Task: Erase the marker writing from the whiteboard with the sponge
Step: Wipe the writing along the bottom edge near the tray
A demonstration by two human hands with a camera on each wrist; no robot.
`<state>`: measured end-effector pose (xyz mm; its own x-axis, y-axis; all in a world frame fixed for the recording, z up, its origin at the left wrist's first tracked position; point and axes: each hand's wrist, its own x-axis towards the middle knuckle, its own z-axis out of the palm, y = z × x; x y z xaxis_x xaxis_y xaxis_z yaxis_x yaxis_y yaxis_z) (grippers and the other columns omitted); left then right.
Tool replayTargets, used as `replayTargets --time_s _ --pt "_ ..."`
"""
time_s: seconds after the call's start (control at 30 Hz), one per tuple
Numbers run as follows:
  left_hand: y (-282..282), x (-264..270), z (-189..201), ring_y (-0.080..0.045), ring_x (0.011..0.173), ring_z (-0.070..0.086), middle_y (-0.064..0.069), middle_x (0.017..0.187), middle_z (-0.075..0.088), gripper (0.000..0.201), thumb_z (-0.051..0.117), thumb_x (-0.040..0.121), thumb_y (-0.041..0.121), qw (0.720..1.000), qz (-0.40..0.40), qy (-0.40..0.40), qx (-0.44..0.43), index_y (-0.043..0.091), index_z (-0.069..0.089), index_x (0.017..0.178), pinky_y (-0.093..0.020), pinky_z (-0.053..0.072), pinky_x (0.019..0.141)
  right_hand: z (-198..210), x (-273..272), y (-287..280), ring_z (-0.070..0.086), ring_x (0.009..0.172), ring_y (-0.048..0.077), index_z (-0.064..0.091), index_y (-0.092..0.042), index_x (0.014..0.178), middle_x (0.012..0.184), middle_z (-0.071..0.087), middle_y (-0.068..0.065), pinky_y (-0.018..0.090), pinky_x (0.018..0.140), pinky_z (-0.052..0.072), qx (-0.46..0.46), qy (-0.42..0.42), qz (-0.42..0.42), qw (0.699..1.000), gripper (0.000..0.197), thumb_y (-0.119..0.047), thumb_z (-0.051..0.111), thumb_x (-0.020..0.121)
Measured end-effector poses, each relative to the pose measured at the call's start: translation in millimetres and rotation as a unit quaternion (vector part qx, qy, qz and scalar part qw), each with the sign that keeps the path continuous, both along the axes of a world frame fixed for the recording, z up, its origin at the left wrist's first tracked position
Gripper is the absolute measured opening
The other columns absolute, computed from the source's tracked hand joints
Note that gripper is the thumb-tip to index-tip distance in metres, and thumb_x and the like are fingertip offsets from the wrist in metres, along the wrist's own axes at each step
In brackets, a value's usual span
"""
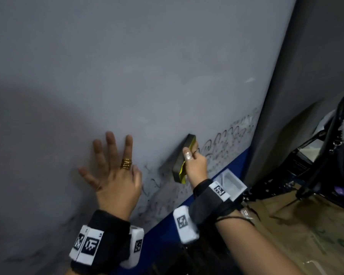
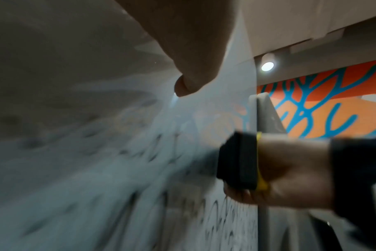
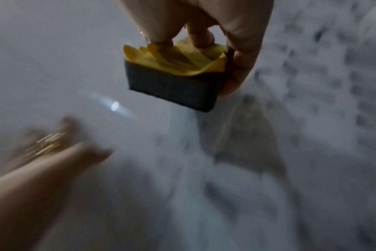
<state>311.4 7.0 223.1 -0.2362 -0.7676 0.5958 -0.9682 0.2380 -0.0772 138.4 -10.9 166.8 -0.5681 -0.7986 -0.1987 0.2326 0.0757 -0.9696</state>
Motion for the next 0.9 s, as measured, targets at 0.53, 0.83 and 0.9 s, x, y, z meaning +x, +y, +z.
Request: replayTargets --time_s 0.53,0.83,0.9 --pt "34.9 107.6 23.6 -0.032 0.146 -0.003 -0.006 0.16 -0.006 0.082 0.045 0.076 0.021 0.998 -0.004 -0.065 0.001 0.026 0.014 0.152 -0.068 -0.012 0.1 11.3 -4.8 1.8 0.047 0.087 0.023 0.059 0.006 0.1 0.093 0.052 0.014 0.029 0.073 0.033 0.107 0.025 -0.075 0.991 0.033 -0.025 0.052 0.093" --pt "33.8 142.6 9.4 -0.03 0.145 -0.012 -0.004 0.16 -0.009 0.11 0.065 0.06 0.019 0.994 0.001 -0.1 0.032 0.028 0.005 0.151 -0.07 -0.006 0.099 6.8 182.7 69.9 0.059 0.081 0.02 0.064 -0.006 0.104 0.085 0.062 0.006 0.035 0.078 0.05 -0.004 0.08 0.124 0.989 0.021 -0.022 0.054 0.094" --pt "31.4 145.0 9.2 -0.03 0.146 -0.01 -0.004 0.16 -0.009 0.113 0.067 0.058 0.019 0.993 0.001 -0.111 0.029 0.028 0.004 0.151 -0.069 -0.011 0.1 6.8 192.5 68.1 0.058 0.096 0.019 0.055 -0.003 0.126 0.1 0.062 0.005 0.037 0.091 0.047 -0.007 0.069 0.092 0.993 0.037 -0.021 0.054 0.094"
